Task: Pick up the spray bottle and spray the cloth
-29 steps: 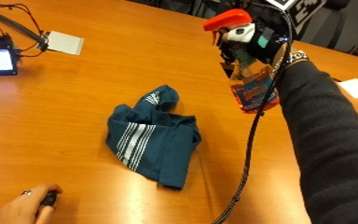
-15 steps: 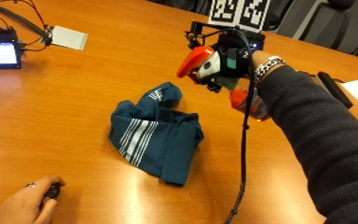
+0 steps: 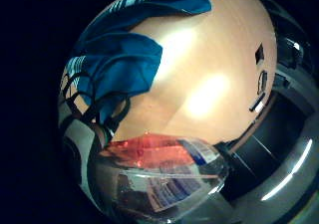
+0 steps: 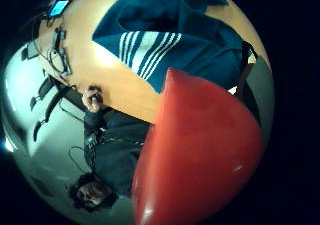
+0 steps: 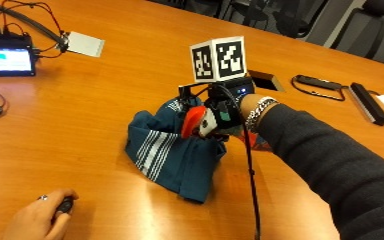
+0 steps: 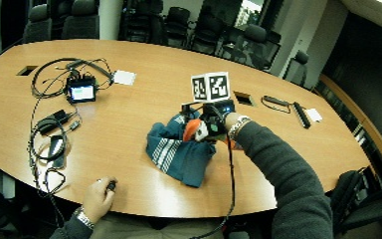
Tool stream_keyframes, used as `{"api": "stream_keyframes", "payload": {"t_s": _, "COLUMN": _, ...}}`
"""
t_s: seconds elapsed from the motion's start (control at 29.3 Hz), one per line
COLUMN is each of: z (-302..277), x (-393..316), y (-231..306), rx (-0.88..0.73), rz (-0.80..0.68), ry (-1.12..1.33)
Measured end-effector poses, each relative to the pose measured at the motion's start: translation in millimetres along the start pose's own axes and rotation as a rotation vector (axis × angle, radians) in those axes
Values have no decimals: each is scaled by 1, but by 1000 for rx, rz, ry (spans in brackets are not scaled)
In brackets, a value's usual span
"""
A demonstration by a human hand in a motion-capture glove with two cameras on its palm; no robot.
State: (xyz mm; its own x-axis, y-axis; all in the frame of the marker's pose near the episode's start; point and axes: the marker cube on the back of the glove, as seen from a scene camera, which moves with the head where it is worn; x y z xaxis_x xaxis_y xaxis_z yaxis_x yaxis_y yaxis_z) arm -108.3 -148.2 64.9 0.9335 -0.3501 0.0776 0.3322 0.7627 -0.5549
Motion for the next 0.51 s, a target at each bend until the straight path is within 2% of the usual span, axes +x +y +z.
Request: {"api": "stream_keyframes", "payload": {"t_s": 0.51, "z": 44, "x": 5, "y": -14, "rx": -41, "rz": 93, "ry": 189}}
